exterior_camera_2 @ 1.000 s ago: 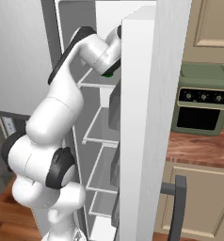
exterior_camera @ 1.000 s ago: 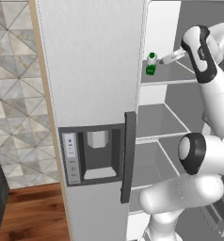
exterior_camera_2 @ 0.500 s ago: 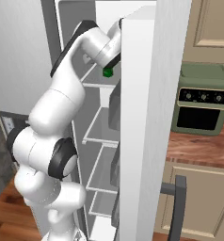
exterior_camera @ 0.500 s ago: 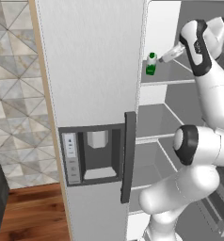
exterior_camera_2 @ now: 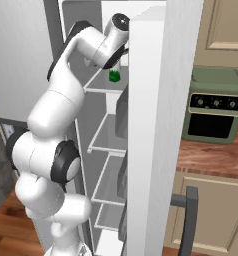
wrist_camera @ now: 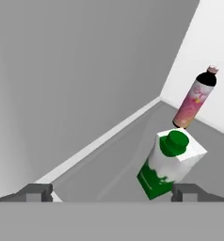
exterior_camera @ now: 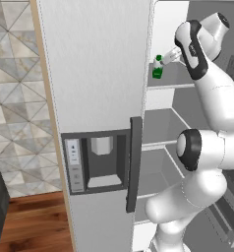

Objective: Take out the milk from the fridge and place it on the tray on the counter. Then take the sugar cube near the tray and place it in the tray.

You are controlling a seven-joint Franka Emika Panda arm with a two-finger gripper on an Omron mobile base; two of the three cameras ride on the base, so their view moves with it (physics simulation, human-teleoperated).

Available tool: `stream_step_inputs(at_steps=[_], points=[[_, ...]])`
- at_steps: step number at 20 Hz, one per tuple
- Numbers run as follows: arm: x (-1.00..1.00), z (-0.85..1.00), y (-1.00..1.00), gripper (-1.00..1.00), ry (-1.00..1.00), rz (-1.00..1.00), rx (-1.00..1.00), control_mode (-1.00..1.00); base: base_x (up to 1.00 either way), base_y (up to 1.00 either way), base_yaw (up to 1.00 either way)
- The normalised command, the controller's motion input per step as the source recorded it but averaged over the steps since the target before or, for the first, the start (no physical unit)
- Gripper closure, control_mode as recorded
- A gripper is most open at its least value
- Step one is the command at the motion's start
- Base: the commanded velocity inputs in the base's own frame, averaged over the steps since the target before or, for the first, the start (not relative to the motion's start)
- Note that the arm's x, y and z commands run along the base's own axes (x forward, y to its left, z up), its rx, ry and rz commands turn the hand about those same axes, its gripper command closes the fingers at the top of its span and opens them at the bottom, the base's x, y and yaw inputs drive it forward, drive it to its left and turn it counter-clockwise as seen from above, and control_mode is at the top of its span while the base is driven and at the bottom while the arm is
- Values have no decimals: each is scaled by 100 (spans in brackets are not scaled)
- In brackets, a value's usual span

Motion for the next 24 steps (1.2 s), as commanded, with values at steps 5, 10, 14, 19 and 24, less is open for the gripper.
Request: stream_step_inputs(at_steps=[5,10,14,19,24], points=[[29,-1,-9,-100,7,2,0,-100,0,0,0],[35,0,-20,-100,15,3,0,-100,0,0,0],[31,0,-17,-100,12,4,0,-100,0,0,0],[35,0,-8,-100,4,3,0,-100,0,0,0],[36,0,-5,-100,1,5,0,-100,0,0,0]])
